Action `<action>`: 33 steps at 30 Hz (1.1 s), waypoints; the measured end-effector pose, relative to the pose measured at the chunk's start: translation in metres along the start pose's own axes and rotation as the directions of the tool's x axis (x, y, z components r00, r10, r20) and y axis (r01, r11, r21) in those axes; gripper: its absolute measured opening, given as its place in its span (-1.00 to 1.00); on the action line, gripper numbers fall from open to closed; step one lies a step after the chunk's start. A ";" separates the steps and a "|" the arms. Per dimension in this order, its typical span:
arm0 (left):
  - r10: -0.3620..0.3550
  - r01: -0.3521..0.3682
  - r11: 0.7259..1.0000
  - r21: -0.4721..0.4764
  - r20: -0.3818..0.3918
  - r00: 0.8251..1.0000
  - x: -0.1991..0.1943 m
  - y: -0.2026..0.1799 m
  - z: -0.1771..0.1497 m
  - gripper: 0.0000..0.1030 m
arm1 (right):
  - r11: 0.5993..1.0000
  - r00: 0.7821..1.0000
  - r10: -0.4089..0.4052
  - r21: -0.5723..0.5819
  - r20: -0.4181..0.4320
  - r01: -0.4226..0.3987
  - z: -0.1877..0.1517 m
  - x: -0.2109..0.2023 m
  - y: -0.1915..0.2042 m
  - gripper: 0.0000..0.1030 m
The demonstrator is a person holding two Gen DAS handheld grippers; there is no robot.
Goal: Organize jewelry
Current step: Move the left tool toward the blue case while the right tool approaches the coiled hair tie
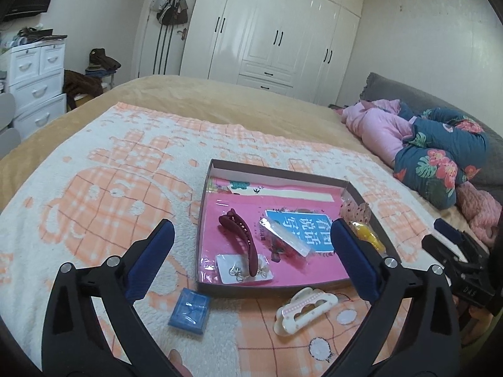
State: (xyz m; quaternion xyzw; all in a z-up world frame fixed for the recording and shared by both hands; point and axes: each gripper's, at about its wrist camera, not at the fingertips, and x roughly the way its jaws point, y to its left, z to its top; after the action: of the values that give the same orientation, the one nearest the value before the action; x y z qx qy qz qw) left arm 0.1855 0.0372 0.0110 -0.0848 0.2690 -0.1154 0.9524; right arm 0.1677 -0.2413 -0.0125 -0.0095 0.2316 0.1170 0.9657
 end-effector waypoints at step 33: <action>0.009 -0.006 0.997 0.079 -0.036 0.999 -0.042 -0.013 -0.045 0.77 | 0.988 0.988 0.112 -0.091 -0.104 -0.122 -0.053 -0.040 0.057 0.69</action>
State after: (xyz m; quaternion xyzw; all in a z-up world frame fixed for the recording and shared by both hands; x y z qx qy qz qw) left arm 0.1246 0.0314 -0.0030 -0.0443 0.2817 -0.1238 0.9504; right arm 0.0962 -0.1982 -0.0393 -0.0485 0.2730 0.1839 0.9430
